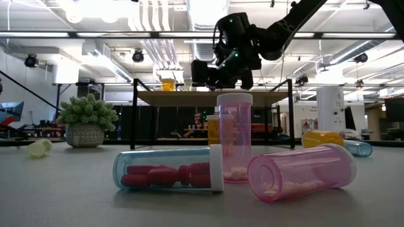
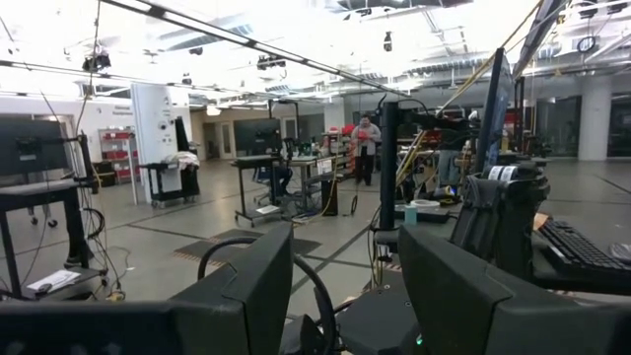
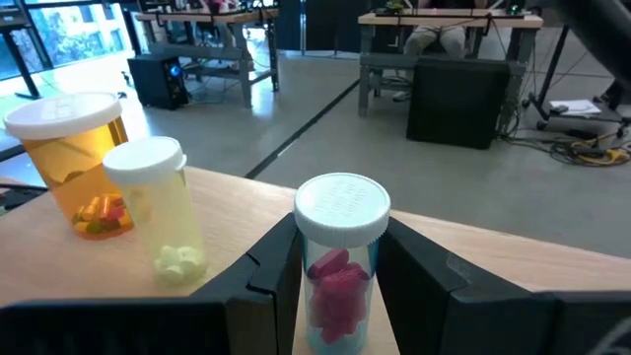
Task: Pick and place medicine bottles onto shelf by color
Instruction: Put the right blue pill bottle to the right of the yellow pill bottle on the shelf, then put the right pink pill bottle to the right of the blue pill bottle on the shelf
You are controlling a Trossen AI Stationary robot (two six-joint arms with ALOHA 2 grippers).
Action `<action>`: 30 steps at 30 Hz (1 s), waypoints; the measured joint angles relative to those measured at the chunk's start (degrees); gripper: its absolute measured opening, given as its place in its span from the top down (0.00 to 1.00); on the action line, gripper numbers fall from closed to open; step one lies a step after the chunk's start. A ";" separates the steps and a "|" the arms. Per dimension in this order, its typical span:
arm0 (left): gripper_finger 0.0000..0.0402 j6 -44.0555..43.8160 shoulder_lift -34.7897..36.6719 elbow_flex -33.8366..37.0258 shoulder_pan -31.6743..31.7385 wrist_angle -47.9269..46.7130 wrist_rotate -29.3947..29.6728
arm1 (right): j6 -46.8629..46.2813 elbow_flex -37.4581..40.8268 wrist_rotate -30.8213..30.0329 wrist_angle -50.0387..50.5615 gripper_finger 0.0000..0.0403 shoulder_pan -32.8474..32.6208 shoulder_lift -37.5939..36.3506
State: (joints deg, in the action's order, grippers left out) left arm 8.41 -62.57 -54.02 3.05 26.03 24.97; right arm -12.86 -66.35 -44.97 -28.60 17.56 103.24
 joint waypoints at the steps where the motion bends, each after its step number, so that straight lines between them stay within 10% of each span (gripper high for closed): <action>1: 0.58 -0.01 0.00 0.00 0.00 0.01 0.00 | -0.01 0.00 0.00 0.00 0.73 0.00 0.00; 30: 0.58 -0.03 0.00 0.00 0.00 0.01 0.00 | -1.02 0.17 1.50 9.89 0.52 -0.02 -3.92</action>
State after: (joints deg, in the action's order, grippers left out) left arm 8.38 -62.57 -54.02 3.05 26.04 24.97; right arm -13.88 -66.18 -43.47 -18.71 17.54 99.33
